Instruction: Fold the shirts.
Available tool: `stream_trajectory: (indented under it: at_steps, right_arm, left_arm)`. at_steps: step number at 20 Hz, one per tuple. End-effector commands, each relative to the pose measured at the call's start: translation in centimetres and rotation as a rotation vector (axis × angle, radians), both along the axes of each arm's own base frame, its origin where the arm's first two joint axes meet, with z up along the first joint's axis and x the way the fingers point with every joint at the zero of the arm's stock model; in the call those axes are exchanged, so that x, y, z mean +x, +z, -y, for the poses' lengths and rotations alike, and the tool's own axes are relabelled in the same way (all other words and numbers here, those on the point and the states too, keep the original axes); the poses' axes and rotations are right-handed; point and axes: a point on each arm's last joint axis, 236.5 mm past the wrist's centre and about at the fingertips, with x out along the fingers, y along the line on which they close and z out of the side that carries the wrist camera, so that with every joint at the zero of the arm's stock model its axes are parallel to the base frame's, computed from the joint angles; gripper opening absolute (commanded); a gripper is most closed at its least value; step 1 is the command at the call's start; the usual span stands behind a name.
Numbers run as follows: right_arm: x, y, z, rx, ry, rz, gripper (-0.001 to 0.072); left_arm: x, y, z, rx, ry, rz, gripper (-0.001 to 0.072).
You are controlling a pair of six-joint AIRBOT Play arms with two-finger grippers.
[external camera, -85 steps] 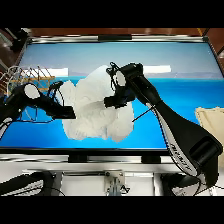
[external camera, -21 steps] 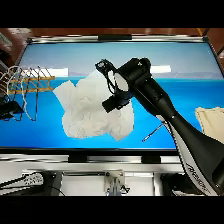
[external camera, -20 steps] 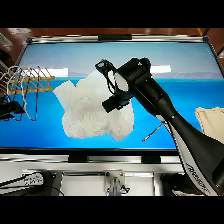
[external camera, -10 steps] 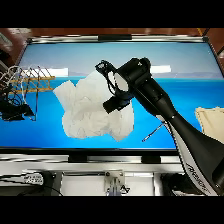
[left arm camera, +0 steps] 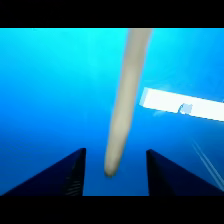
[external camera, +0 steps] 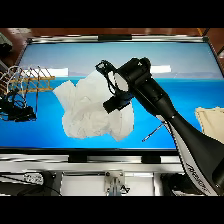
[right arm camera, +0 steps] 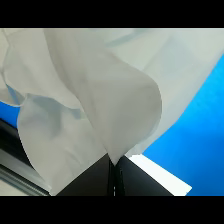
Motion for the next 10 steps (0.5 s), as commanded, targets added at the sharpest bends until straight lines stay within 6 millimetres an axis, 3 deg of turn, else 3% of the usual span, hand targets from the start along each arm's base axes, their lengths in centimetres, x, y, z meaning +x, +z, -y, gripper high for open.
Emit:
stream_trajectory:
  at_steps: [1,6,10]
  right_arm:
    - [0.09,0.0,0.04,-0.003,0.0,0.004,0.0051]
    - [0.12,0.0,0.08,-0.004,-0.001,0.006,0.0051]
    - [0.31,0.02,0.28,-0.013,-0.004,0.014,0.0051]
  left_arm:
    - [0.74,-0.07,0.25,-0.01,-0.017,0.032,0.0431]
    - [0.9,-0.07,0.21,-0.006,-0.038,0.041,0.027]
    - [0.73,-0.48,0.31,-0.013,-0.038,0.029,0.0277]
